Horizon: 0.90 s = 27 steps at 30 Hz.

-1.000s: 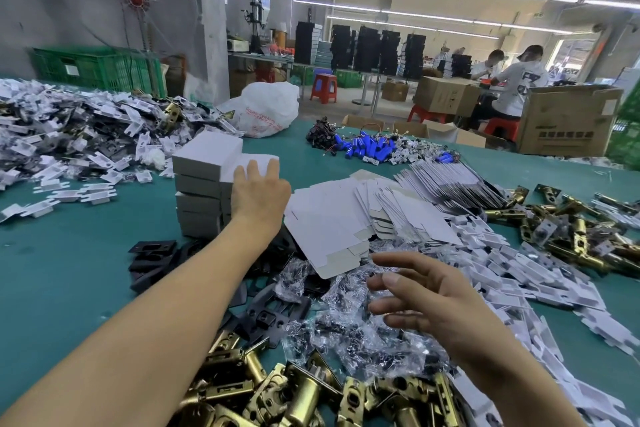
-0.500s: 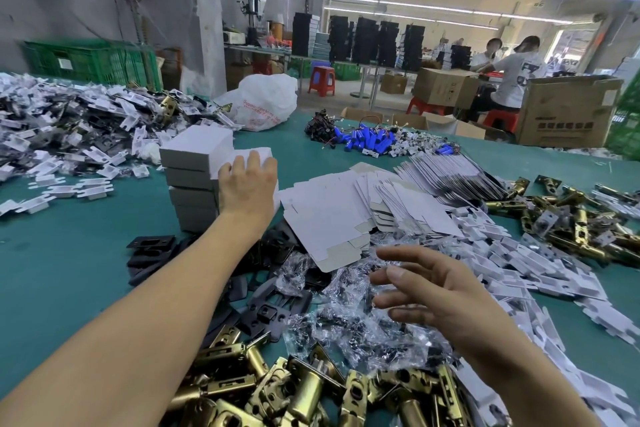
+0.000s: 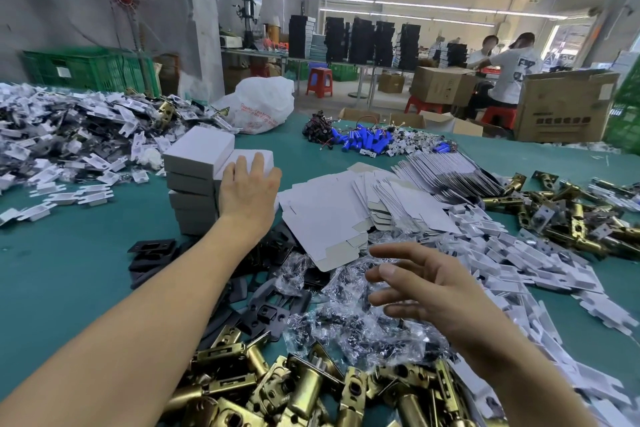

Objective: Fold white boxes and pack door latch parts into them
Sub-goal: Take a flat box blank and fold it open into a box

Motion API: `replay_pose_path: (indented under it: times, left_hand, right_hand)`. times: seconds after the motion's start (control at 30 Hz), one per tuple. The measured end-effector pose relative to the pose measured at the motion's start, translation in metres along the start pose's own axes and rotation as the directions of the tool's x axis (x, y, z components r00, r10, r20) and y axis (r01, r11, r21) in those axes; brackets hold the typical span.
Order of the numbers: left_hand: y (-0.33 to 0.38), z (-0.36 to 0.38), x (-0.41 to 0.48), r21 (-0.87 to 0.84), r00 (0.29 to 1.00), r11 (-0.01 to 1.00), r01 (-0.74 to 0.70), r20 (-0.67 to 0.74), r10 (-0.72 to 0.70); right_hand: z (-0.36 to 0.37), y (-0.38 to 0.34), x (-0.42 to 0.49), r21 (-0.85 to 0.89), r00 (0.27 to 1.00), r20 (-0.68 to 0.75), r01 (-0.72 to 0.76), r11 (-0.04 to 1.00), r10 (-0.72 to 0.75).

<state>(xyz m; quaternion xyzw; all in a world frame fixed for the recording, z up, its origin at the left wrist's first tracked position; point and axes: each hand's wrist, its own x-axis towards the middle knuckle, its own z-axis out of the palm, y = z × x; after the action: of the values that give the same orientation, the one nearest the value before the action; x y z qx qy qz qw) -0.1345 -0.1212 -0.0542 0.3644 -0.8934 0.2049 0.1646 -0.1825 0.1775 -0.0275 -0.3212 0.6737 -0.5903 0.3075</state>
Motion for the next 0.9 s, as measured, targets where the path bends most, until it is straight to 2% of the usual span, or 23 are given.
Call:
replay_pose_path:
  times: [0.13, 0.2, 0.3, 0.33, 0.4, 0.5, 0.57, 0.7, 0.9]
  left_hand:
    - [0.005, -0.006, -0.002, 0.019, 1.0, 1.0, 0.006, 0.003, -0.006]
    - [0.009, -0.01, -0.004, 0.046, 0.999, 0.998, -0.037, -0.034, 0.039]
    - [0.025, -0.019, -0.006, -0.034, 0.96, 0.968, -0.247, -0.148, 0.239]
    - [0.032, -0.024, -0.008, -0.085, 0.931, 0.934, -0.348, -0.146, 0.334]
    - [0.05, -0.032, -0.016, -0.246, 0.886, 0.857, -0.453, -0.023, 0.462]
    - [0.073, -0.033, -0.029, -0.464, 0.832, 0.831, -0.307, 0.293, 0.472]
    - [0.082, -0.028, -0.034, -0.509, 0.792, 0.826, -0.244, 0.387, 0.472]
    - [0.086, -0.025, -0.038, -0.559, 0.759, 0.801, -0.215, 0.42, 0.497]
    - [0.082, -0.033, -0.037, -0.487, 0.776, 0.838, -0.247, 0.418, 0.472]
  right_hand:
    - [-0.002, 0.0, 0.0, -0.003, 1.0, -0.004, 0.002, 1.0, -0.002]
    - [-0.004, 0.0, 0.001, -0.006, 1.0, -0.006, 0.001, 1.0, -0.001]
    - [-0.004, 0.0, 0.001, -0.006, 1.0, -0.008, -0.001, 1.0, 0.001]
    - [-0.004, 0.0, 0.002, -0.005, 1.0, -0.008, -0.003, 1.0, 0.003]
    - [-0.004, 0.0, 0.001, -0.005, 1.0, -0.007, 0.0, 1.0, 0.0]
    - [-0.004, 0.0, 0.001, -0.001, 1.0, -0.002, 0.014, 1.0, -0.014]
    - [-0.004, 0.0, 0.001, 0.001, 1.0, -0.003, 0.017, 1.0, -0.017]
    - [-0.005, 0.002, 0.002, -0.004, 1.0, -0.006, 0.02, 1.0, -0.02]
    - [-0.006, 0.003, 0.003, -0.004, 1.0, -0.011, 0.024, 1.0, -0.024]
